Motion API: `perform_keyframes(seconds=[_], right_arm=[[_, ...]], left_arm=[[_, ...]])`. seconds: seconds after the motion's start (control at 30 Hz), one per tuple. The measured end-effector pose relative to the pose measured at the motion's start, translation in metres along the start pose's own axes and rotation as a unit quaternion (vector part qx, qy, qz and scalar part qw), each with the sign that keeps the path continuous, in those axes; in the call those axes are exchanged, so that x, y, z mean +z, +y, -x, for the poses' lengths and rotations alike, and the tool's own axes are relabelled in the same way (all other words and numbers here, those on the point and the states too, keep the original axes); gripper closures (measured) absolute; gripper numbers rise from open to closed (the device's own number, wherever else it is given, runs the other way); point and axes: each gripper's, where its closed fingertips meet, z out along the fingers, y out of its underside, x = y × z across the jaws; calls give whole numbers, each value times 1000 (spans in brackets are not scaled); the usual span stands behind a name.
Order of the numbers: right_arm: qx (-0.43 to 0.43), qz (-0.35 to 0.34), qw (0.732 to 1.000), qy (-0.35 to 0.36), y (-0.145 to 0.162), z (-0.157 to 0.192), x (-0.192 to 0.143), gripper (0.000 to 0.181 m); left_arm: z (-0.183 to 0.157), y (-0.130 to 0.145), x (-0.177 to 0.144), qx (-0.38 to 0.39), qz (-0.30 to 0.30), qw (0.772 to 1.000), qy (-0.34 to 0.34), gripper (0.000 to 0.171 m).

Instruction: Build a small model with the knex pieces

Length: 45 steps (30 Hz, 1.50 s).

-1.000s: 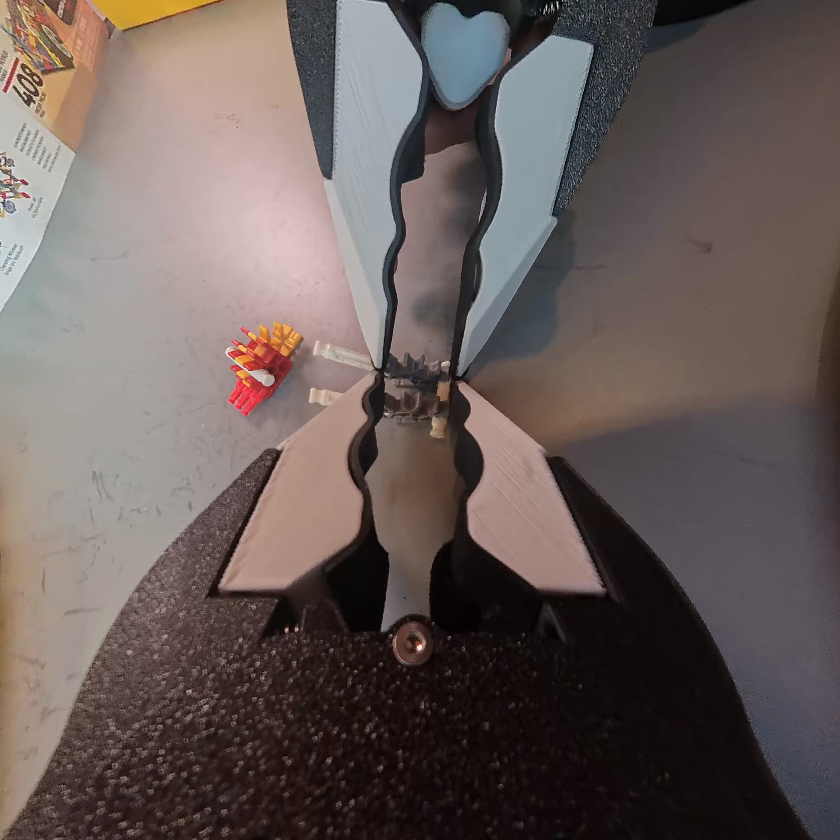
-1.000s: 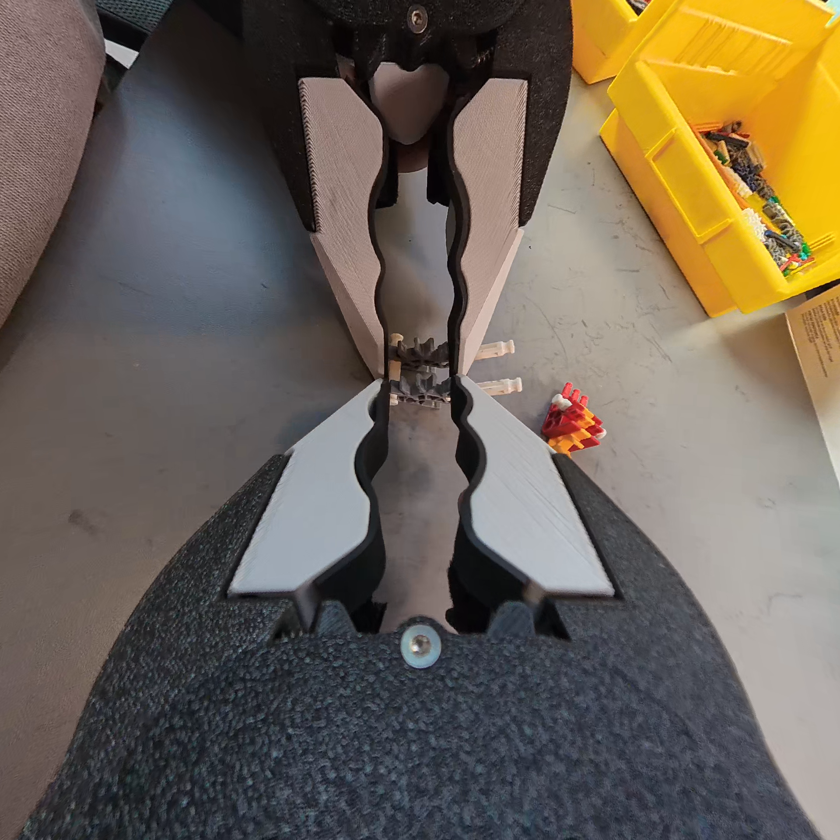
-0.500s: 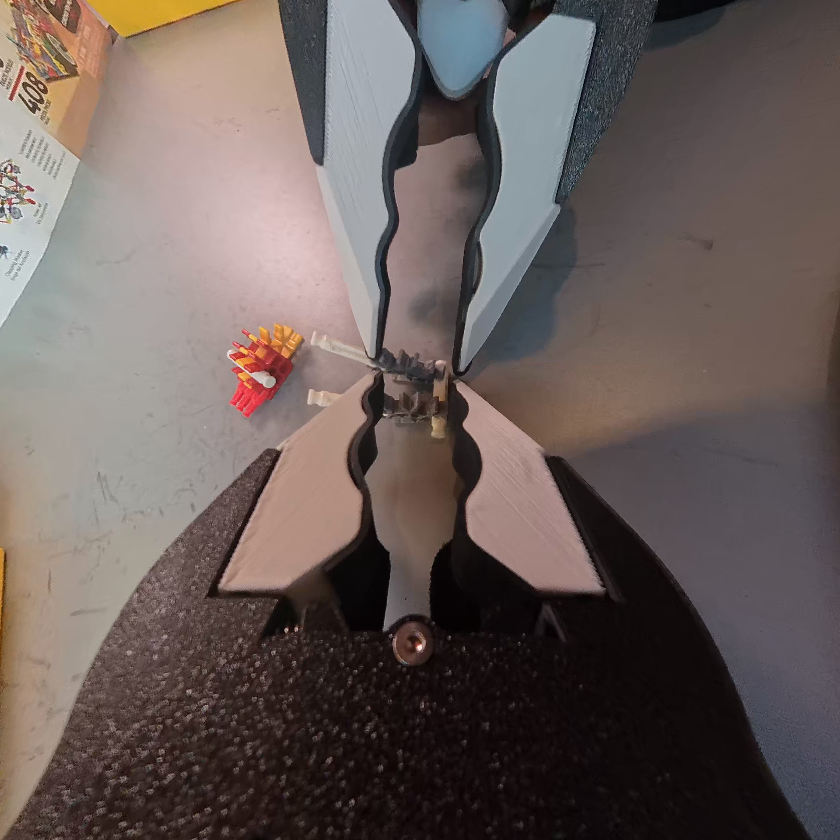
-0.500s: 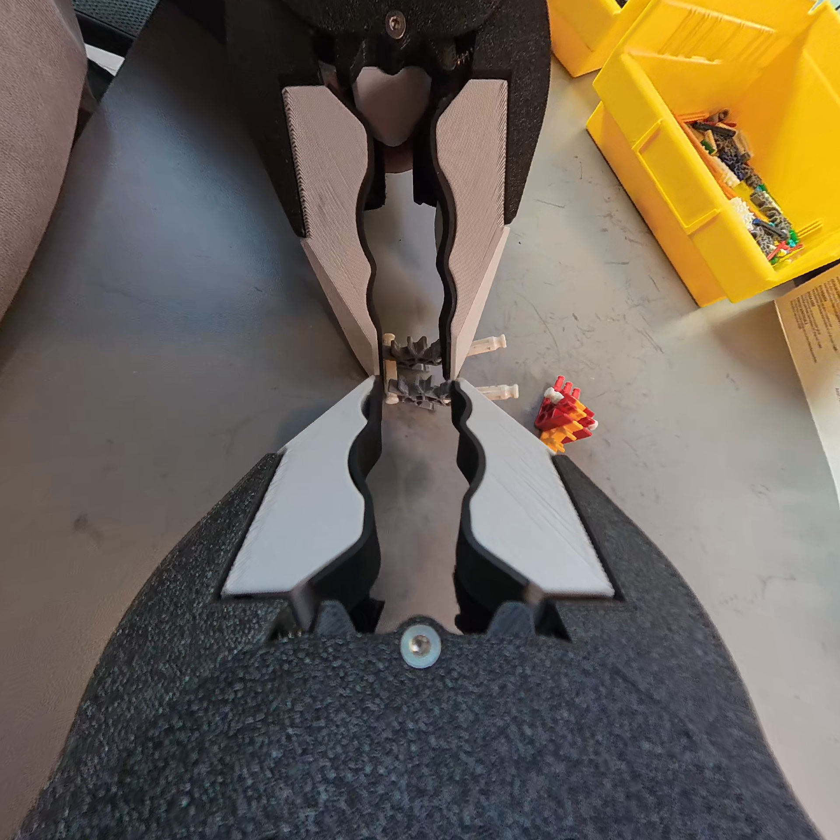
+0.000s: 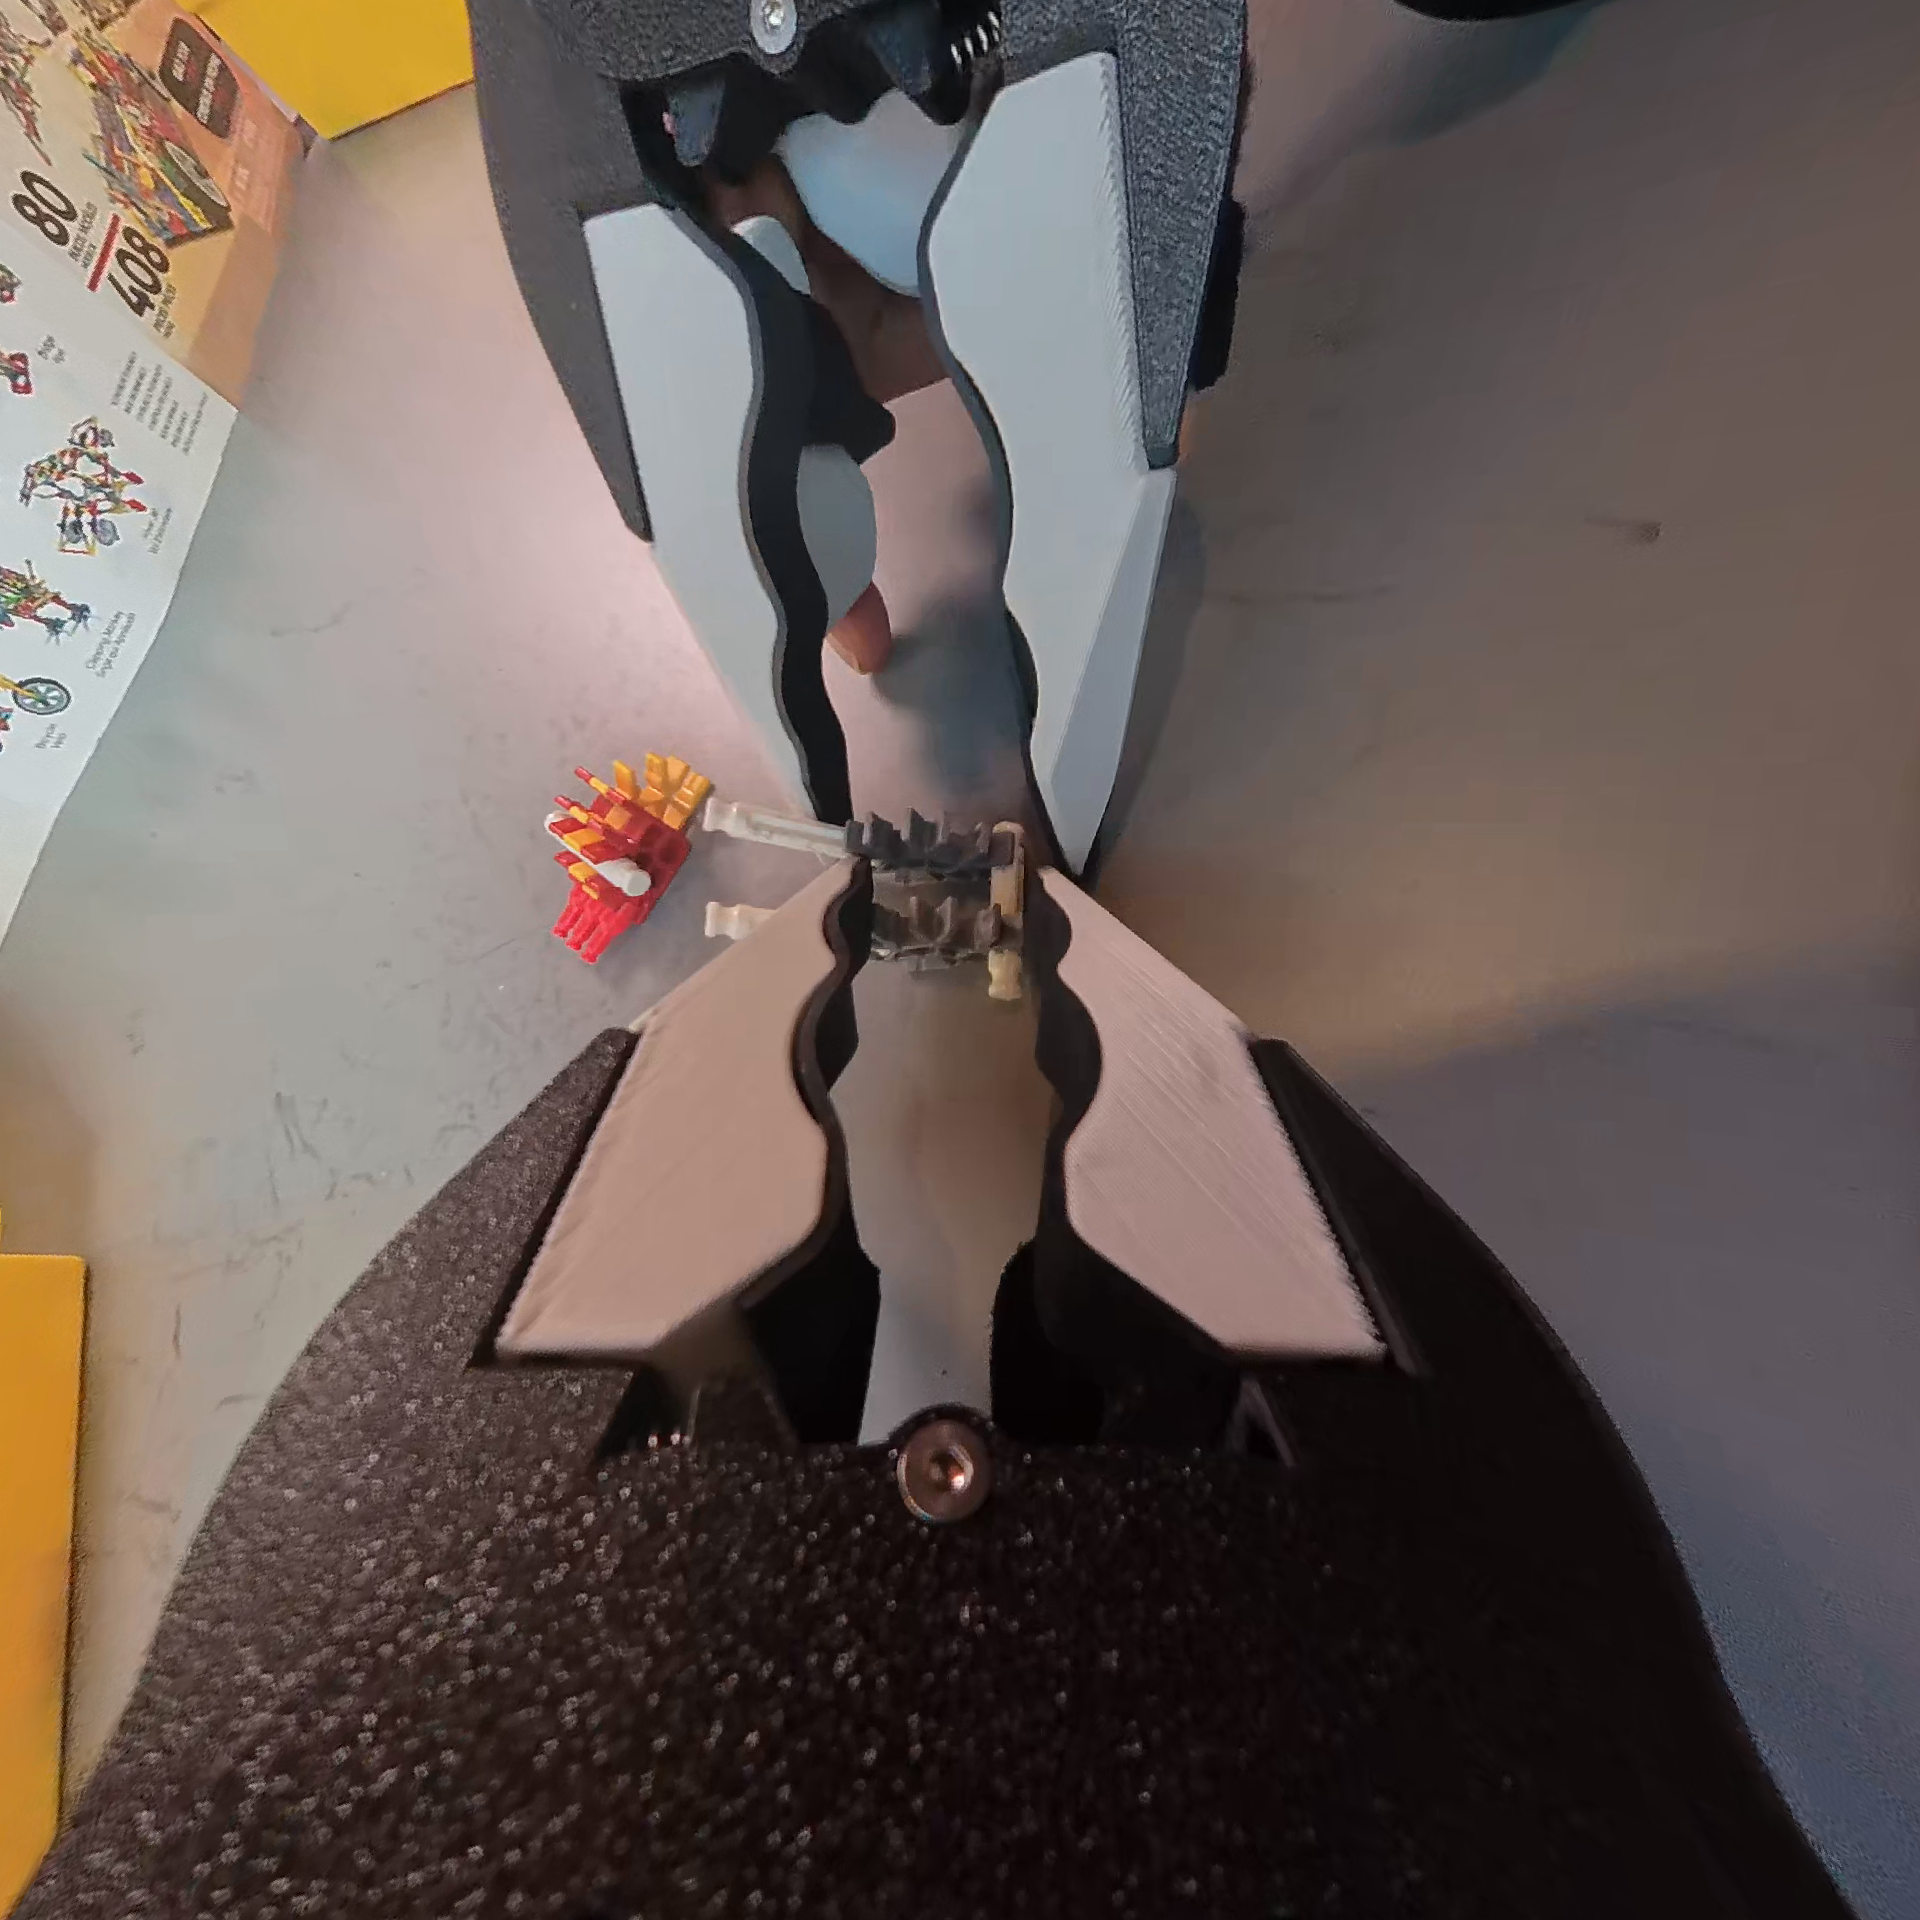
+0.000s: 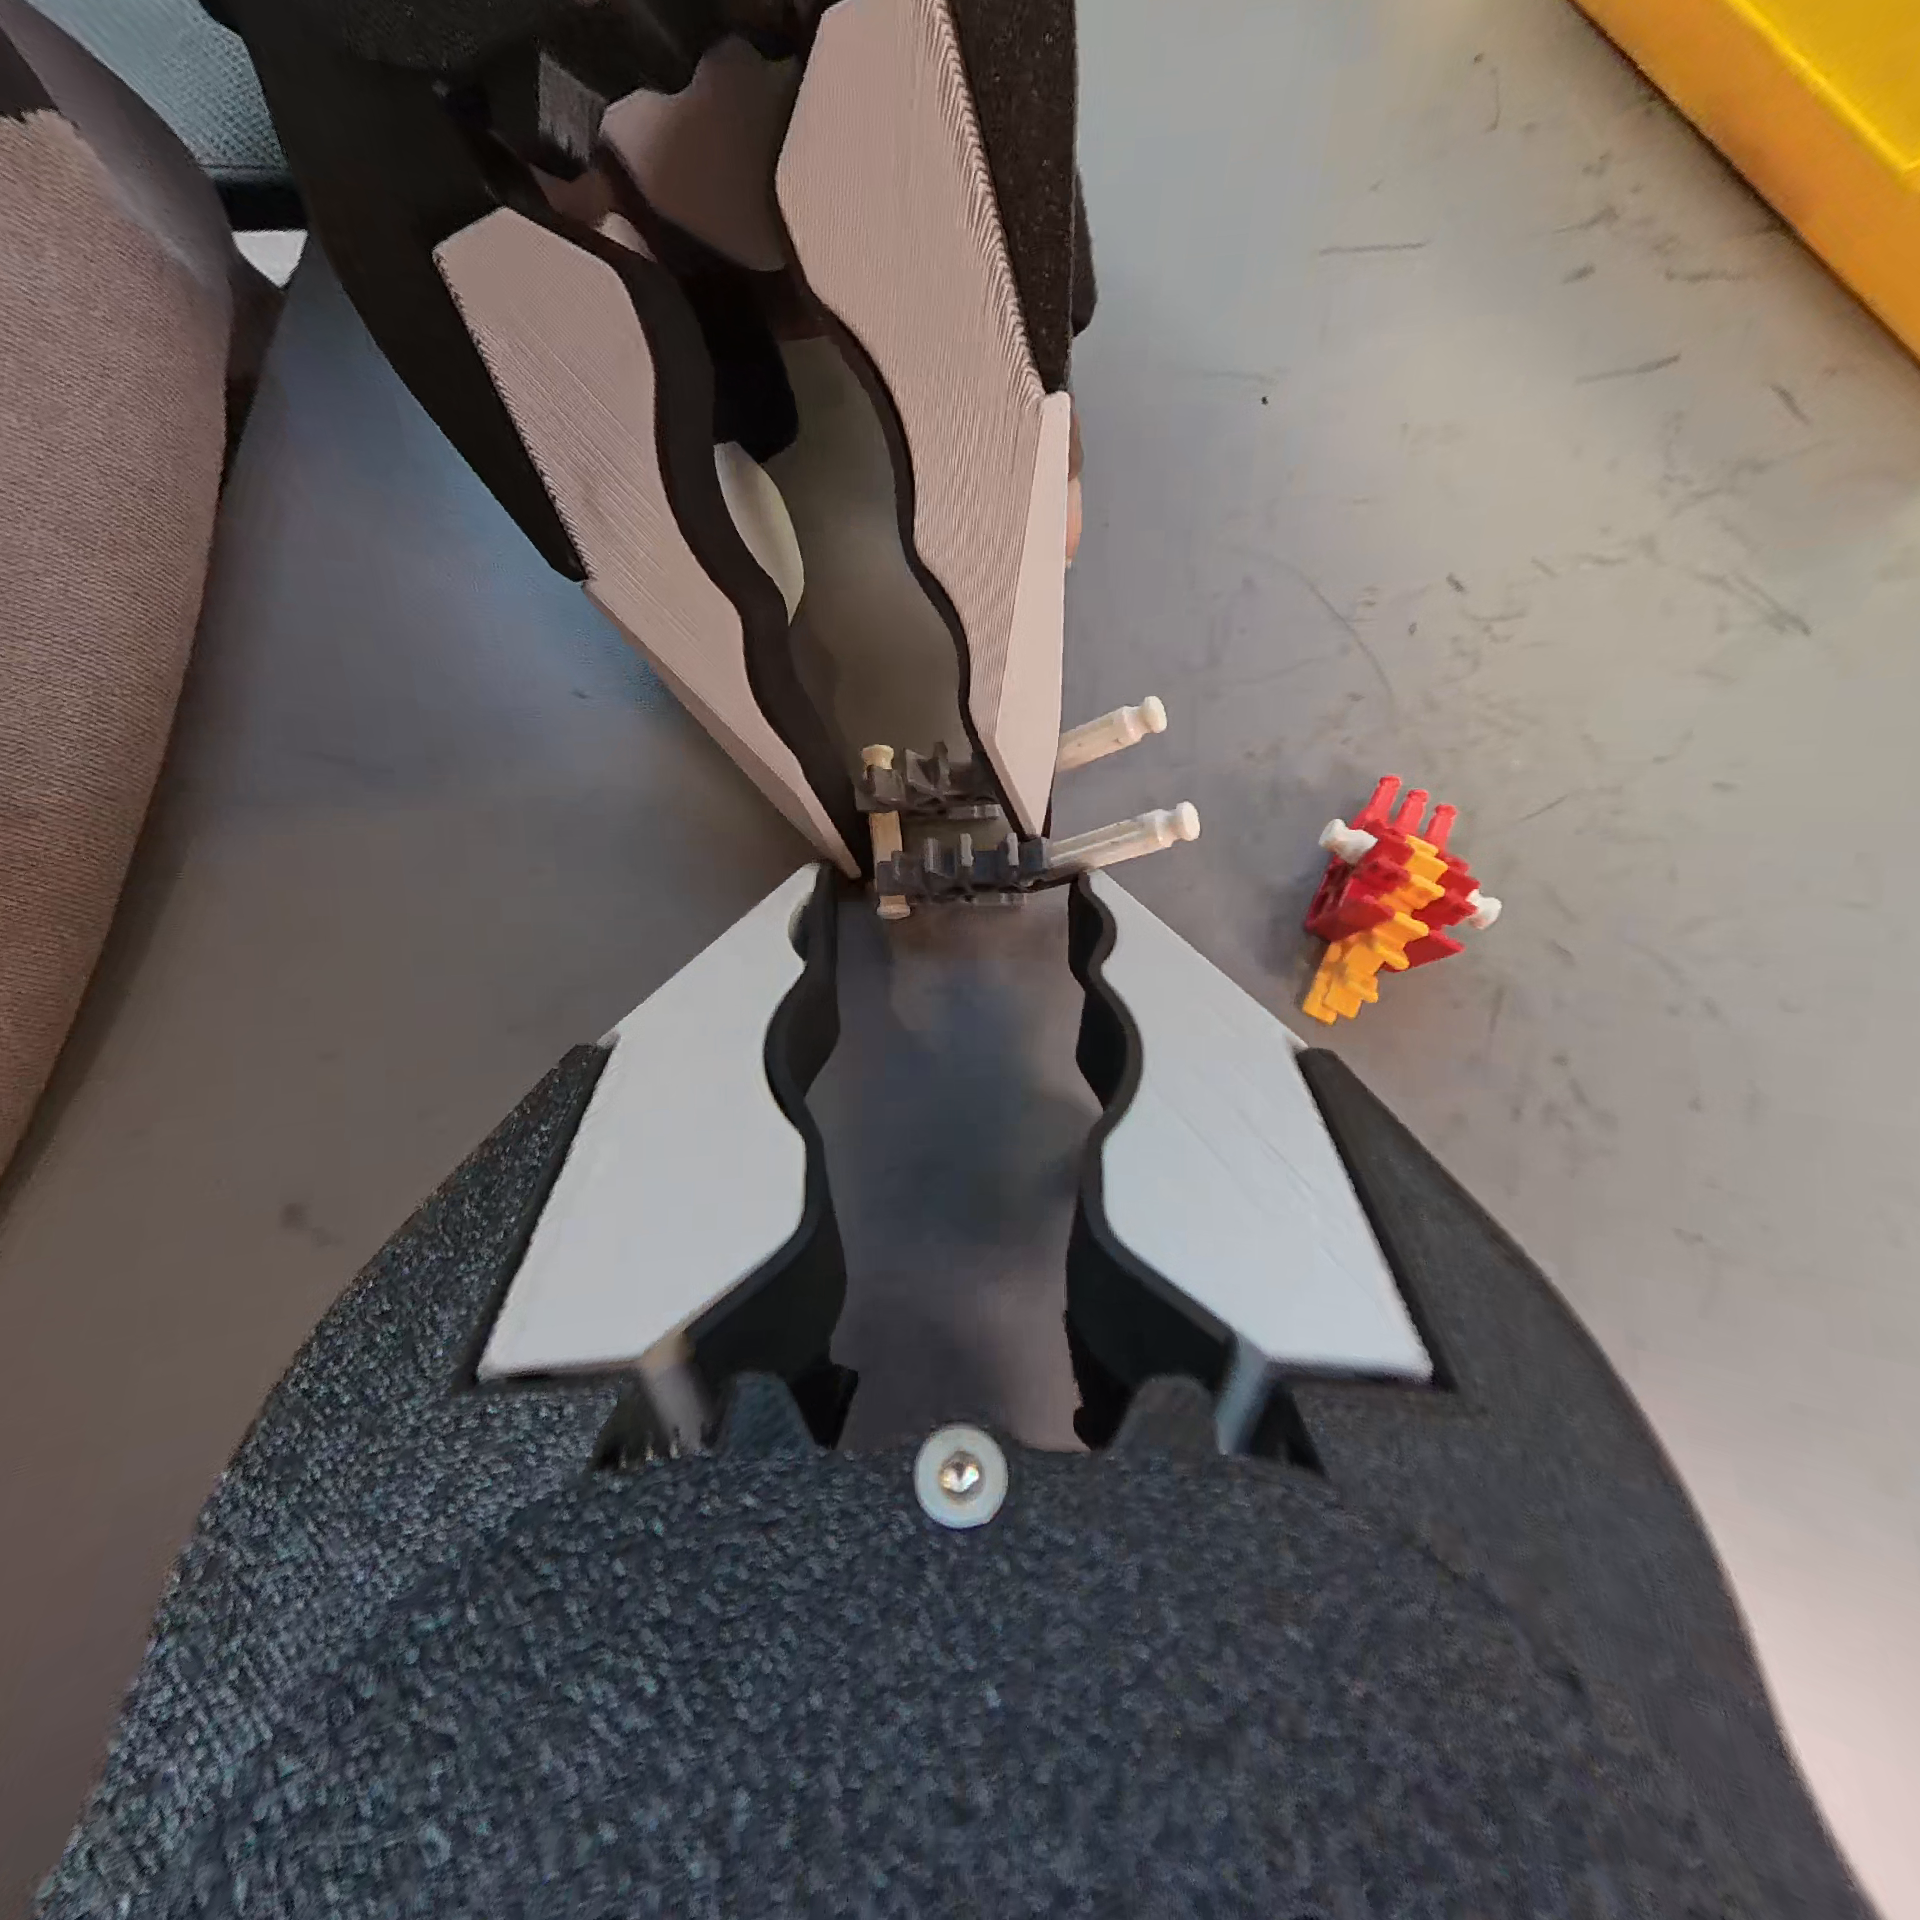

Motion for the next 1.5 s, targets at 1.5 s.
perform_keyframes(seconds=[1.5], right_arm=[[-40, -12, 999, 21, -3, 3, 2, 146]], left_arm=[[-9, 11, -8, -159, 24, 978, 132, 147]])
